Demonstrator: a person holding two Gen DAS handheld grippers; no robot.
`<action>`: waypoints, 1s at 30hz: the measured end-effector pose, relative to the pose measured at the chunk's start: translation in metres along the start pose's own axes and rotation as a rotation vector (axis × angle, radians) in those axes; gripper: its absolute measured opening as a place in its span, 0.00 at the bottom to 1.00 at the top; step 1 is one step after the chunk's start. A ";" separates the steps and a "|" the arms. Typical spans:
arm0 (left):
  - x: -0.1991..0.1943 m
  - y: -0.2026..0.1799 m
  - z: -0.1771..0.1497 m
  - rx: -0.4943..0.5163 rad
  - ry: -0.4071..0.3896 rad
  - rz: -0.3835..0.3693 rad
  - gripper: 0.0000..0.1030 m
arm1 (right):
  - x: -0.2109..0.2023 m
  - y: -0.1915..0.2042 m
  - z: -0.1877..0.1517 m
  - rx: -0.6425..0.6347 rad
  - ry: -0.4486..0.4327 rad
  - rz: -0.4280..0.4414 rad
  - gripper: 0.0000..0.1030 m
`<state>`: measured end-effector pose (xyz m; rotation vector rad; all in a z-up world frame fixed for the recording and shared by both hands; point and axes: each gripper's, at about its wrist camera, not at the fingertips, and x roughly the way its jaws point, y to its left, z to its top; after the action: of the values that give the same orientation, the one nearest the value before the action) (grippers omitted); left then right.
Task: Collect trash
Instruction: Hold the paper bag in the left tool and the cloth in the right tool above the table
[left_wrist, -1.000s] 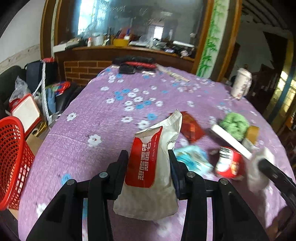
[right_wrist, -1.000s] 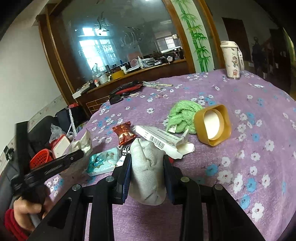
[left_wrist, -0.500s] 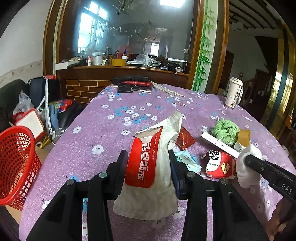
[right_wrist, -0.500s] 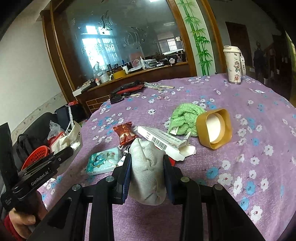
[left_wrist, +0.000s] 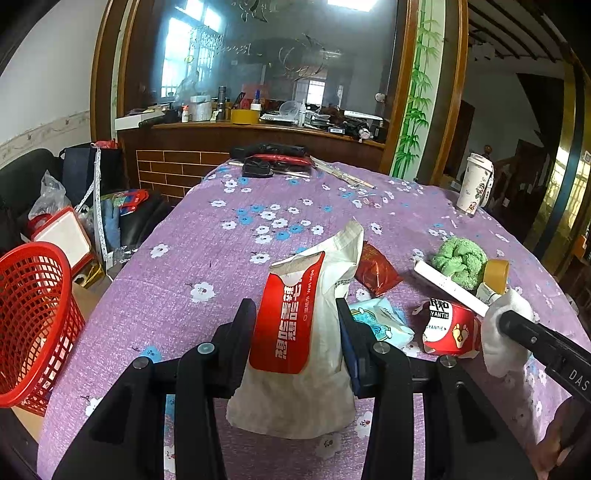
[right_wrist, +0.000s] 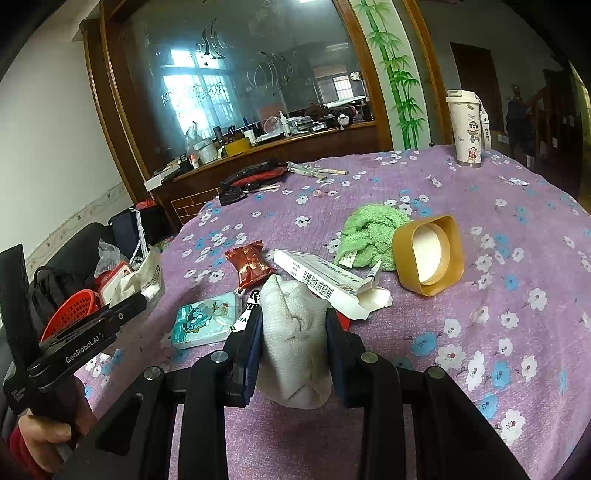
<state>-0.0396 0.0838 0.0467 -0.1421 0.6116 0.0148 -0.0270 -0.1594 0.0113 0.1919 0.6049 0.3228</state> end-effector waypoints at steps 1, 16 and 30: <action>0.000 0.000 0.000 -0.002 0.000 -0.001 0.40 | 0.000 0.000 0.000 -0.001 0.001 -0.001 0.34; -0.001 -0.001 0.001 -0.002 -0.002 0.007 0.40 | 0.000 0.000 0.000 0.001 0.000 -0.001 0.34; -0.001 -0.001 0.001 -0.001 -0.004 0.008 0.40 | 0.000 -0.003 -0.001 0.015 -0.003 0.002 0.34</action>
<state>-0.0399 0.0831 0.0484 -0.1406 0.6082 0.0230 -0.0269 -0.1621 0.0097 0.2075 0.6041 0.3195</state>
